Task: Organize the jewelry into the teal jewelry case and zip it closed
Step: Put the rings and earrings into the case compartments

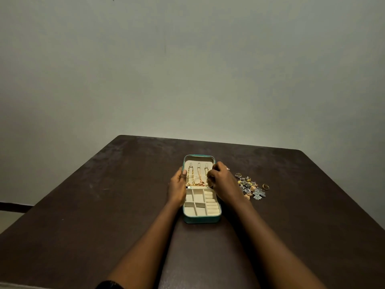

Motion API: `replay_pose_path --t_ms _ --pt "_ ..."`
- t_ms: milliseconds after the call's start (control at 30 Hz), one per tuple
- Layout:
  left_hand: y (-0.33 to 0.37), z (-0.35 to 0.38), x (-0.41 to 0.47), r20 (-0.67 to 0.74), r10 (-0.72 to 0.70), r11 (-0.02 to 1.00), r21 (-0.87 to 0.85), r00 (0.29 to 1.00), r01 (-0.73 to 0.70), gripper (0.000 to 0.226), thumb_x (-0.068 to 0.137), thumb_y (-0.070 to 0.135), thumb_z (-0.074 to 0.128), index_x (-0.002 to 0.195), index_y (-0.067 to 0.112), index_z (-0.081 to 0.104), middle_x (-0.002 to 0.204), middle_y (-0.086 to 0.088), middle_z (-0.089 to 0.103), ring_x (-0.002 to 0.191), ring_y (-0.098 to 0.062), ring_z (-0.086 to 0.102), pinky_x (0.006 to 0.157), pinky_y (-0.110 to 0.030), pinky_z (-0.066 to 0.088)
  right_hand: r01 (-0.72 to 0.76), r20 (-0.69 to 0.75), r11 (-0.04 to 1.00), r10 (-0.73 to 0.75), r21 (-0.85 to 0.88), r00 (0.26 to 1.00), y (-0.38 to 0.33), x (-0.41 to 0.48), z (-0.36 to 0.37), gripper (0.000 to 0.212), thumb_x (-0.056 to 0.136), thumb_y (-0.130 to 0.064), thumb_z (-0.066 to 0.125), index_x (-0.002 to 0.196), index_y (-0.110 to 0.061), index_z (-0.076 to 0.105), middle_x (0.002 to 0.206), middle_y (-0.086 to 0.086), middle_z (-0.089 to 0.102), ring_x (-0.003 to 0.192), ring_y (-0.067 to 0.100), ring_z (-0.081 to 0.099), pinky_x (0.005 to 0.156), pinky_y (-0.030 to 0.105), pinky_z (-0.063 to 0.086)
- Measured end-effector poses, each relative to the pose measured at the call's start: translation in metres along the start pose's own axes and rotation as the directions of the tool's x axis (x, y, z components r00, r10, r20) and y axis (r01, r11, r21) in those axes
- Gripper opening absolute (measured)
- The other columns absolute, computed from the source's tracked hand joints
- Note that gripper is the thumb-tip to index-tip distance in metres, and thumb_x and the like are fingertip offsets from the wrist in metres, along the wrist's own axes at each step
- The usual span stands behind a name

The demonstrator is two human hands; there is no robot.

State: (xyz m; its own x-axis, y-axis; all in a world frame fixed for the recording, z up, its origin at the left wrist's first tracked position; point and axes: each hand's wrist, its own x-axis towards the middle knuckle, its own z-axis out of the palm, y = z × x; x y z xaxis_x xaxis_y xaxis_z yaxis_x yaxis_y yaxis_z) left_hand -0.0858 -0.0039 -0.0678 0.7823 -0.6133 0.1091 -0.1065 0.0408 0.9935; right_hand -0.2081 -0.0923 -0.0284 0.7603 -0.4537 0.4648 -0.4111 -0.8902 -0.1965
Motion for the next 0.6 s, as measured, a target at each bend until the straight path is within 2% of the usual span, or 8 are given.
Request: replay_pose_path --t_ms 100,167,267,367,467,600 --pt "0.006 0.000 -0.003 -0.001 0.004 1.000 -0.004 1.000 -0.004 0.033 0.101 0.023 0.038 0.127 0.014 0.055 0.109 -0.004 0.065 0.096 -0.019 0.063 0.087 -0.036 0.052 0.032 0.032 0.999 -0.031 -0.036 0.999 0.001 0.002 -0.003 0.022 0.087 -0.010 0.059 0.107 -0.005 0.067 0.113 0.008 0.052 0.100 0.023 0.055 0.078 0.034 0.054" --pt "0.006 -0.001 -0.003 0.000 0.012 1.000 -0.006 1.000 -0.012 0.034 0.101 0.024 0.037 0.129 0.013 0.054 0.109 -0.004 0.065 0.097 -0.018 0.062 0.087 -0.035 0.051 0.022 0.021 1.000 -0.022 0.006 1.000 0.003 0.002 -0.003 0.023 0.085 -0.008 0.062 0.107 -0.005 0.068 0.113 0.008 0.052 0.100 0.022 0.056 0.078 0.035 0.054" --pt "0.005 -0.002 -0.003 0.009 0.012 1.000 -0.020 1.000 -0.012 0.033 0.101 0.022 0.037 0.127 0.012 0.055 0.108 -0.004 0.065 0.096 -0.017 0.062 0.082 -0.033 0.052 -0.098 -0.126 0.973 0.127 0.209 0.984 0.003 0.003 -0.006 0.022 0.082 0.004 0.060 0.101 0.000 0.070 0.104 0.013 0.055 0.091 0.021 0.056 0.078 0.037 0.054" --pt "0.005 -0.001 -0.003 0.015 0.014 0.998 -0.063 1.000 -0.013 0.031 0.101 0.020 0.036 0.125 0.012 0.055 0.109 -0.005 0.064 0.094 -0.017 0.062 0.077 -0.027 0.052 -0.201 -0.217 0.921 0.283 0.334 0.934 0.001 -0.001 -0.011 0.020 0.082 0.007 0.060 0.097 0.000 0.072 0.099 0.016 0.059 0.086 0.012 0.050 0.076 0.024 0.048" --pt "0.004 -0.001 -0.002 0.027 0.027 0.995 -0.101 0.999 -0.024 0.029 0.101 0.018 0.035 0.119 0.011 0.056 0.109 -0.008 0.064 0.093 -0.019 0.062 0.081 -0.032 0.052 -0.273 -0.130 0.885 0.343 0.377 0.930 -0.002 -0.010 -0.007 0.019 0.083 0.001 0.062 0.098 -0.004 0.073 0.104 0.011 0.062 0.086 0.010 0.053 0.073 0.011 0.038" --pt "0.007 -0.001 0.000 0.013 -0.005 0.989 -0.149 1.000 0.007 0.034 0.102 0.012 0.031 0.127 0.005 0.052 0.113 -0.011 0.062 0.098 -0.023 0.060 0.082 -0.033 0.051 -0.289 0.009 0.890 0.306 0.352 0.952 -0.011 -0.019 0.004 0.019 0.082 -0.005 0.066 0.100 -0.003 0.072 0.107 0.012 0.064 0.084 0.008 0.052 0.061 -0.005 0.031"
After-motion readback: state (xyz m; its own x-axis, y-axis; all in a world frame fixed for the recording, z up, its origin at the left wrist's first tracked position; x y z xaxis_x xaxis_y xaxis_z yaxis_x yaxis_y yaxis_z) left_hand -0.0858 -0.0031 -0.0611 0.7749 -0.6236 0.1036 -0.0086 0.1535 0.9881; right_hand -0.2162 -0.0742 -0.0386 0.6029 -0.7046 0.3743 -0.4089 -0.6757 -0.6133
